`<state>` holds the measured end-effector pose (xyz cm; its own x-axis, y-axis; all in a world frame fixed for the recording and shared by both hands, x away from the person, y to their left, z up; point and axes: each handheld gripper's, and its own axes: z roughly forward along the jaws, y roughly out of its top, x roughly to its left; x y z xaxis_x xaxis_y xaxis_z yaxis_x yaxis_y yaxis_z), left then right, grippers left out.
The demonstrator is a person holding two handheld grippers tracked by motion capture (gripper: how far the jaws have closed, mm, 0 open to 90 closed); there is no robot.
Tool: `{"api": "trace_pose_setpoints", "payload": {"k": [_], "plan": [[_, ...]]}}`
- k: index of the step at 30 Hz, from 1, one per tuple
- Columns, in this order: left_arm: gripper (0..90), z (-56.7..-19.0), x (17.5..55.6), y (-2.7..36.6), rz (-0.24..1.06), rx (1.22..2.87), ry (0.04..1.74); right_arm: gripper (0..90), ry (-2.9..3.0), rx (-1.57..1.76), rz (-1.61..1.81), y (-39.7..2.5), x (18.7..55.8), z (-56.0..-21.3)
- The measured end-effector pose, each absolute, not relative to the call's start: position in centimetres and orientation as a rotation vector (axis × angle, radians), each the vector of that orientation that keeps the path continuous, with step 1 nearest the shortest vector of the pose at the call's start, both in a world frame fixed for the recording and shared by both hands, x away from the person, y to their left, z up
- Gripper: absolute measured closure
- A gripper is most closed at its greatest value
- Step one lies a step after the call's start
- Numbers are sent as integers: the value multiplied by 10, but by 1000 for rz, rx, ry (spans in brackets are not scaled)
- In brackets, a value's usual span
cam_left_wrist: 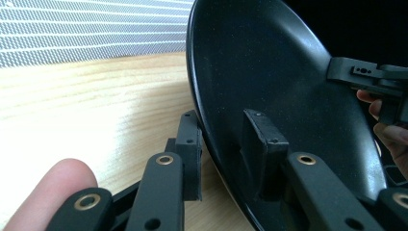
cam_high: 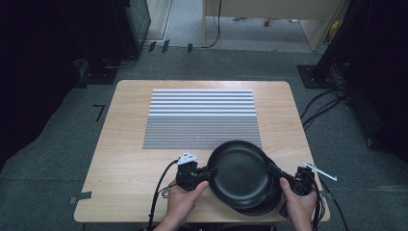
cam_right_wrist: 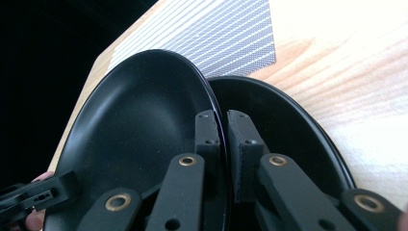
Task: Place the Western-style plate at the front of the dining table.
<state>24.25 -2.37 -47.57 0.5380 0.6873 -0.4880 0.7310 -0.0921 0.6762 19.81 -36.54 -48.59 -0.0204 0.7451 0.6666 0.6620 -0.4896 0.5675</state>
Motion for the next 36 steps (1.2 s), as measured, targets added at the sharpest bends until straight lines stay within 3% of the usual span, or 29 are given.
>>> {"api": "trace_pose_setpoints", "payload": {"k": [36], "plan": [[711,-430,301,33,-12,1683,1238,847,1654,2034,1582,-312,280,-428]]}}
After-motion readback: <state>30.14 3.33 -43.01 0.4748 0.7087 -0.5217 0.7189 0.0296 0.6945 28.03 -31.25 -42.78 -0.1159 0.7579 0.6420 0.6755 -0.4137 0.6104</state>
